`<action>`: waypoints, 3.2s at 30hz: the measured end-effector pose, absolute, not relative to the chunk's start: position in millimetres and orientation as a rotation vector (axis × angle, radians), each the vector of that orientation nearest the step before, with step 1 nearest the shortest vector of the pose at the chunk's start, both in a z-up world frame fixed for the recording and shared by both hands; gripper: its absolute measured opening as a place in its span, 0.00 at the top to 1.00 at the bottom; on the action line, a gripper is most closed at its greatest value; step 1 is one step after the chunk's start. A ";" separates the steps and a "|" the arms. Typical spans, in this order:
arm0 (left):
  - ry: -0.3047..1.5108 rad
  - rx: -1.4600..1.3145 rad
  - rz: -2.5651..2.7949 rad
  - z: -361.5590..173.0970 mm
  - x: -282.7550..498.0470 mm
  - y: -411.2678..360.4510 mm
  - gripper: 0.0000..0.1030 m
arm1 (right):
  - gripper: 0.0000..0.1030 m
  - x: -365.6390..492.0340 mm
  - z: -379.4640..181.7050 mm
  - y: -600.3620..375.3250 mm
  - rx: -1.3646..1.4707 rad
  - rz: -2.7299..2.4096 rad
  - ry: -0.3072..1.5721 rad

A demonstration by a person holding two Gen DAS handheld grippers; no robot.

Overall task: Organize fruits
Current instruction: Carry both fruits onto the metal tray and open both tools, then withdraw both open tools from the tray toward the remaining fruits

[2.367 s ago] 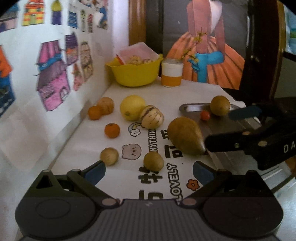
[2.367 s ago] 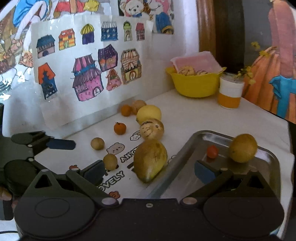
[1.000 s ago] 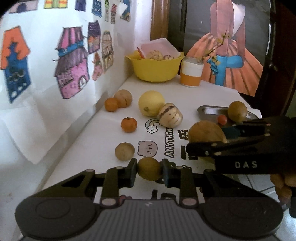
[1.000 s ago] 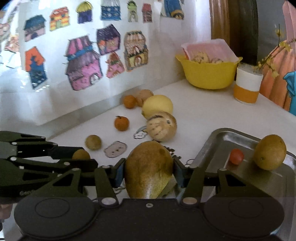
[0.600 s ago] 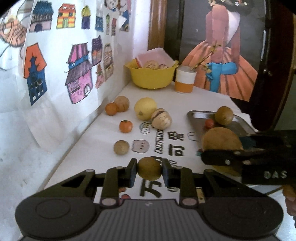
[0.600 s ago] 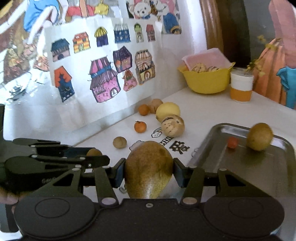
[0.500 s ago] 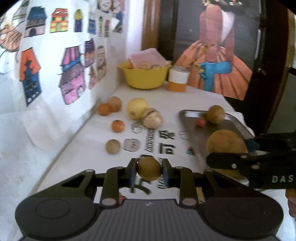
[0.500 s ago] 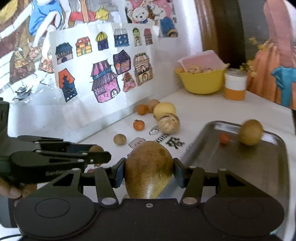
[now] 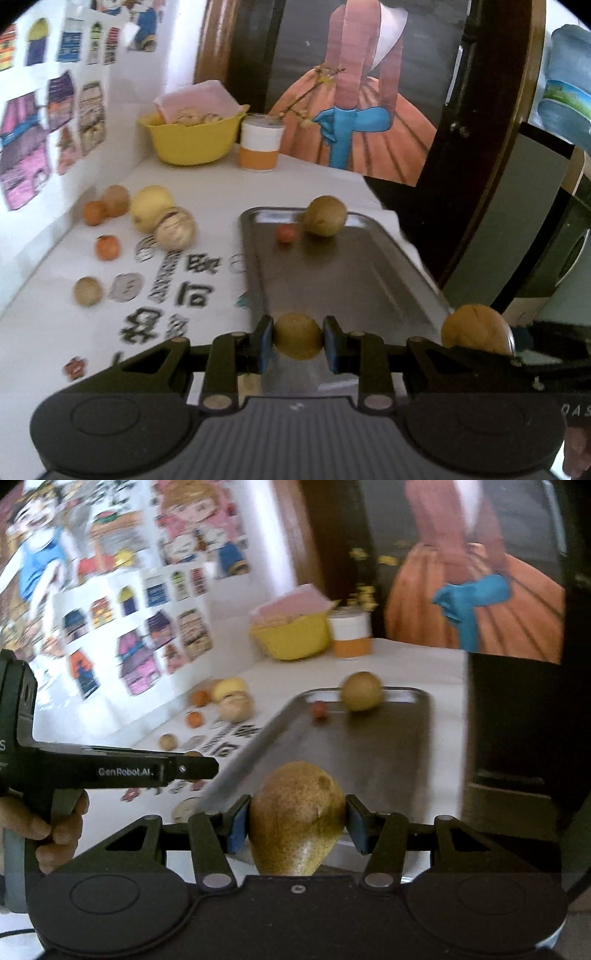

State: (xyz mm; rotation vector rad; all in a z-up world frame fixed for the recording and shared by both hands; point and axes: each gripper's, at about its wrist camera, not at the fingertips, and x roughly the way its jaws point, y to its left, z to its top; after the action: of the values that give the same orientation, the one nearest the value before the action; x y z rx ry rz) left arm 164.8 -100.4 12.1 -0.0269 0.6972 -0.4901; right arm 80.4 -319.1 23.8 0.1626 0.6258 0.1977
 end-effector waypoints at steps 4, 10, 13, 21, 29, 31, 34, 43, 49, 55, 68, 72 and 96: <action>0.681 -0.015 -0.489 17.1 181.0 -119.7 0.70 | 0.47 92.5 27.2 -337.2 0.169 0.175 0.606; 0.642 -0.017 -0.462 27.0 205.2 -138.5 0.70 | 0.47 132.2 39.6 -357.8 0.174 0.174 0.563; 0.646 -0.026 -0.445 23.7 221.0 -146.1 0.70 | 0.47 162.5 39.1 -361.7 0.159 0.174 0.564; 0.692 0.026 -0.445 0.7 264.7 -163.4 0.70 | 0.47 231.1 6.3 -364.2 0.090 0.207 0.640; 0.731 0.063 -0.427 -20.6 288.5 -170.4 0.70 | 0.47 268.5 -12.4 -359.1 0.023 0.240 0.670; 0.741 0.065 -0.427 -23.6 290.9 -170.7 0.70 | 0.47 273.9 -13.9 -357.0 0.018 0.248 0.675; 0.745 0.060 -0.429 -25.4 292.4 -170.2 0.69 | 0.47 278.9 -16.4 -355.0 0.008 0.256 0.682; 0.756 0.055 -0.442 -27.9 295.5 -172.3 0.69 | 0.46 281.2 -19.6 -352.6 -0.005 0.245 0.689; 0.739 0.024 -0.439 -20.9 287.4 -166.1 0.59 | 0.38 267.4 -5.8 -348.6 -0.043 0.224 0.625; 0.668 -0.041 -0.417 4.9 260.6 -147.9 0.24 | 0.24 234.3 24.7 -353.6 -0.041 0.167 0.536; 0.480 -0.084 -0.294 65.6 162.4 -96.8 0.01 | 0.01 111.7 74.9 -335.6 -0.039 0.061 0.414; 0.501 -0.063 -0.331 64.9 131.0 -87.0 0.01 | 0.01 76.1 71.7 -322.2 -0.036 0.073 0.466; 0.639 -0.022 -0.248 30.1 53.5 0.8 0.01 | 0.01 6.9 53.9 -228.6 -0.049 0.261 0.673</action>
State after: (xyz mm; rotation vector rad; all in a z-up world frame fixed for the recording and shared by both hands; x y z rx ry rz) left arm 53.5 0.8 30.1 -0.0223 0.6386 -0.2476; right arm 6.9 -228.6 53.9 -0.0486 0.6732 0.2614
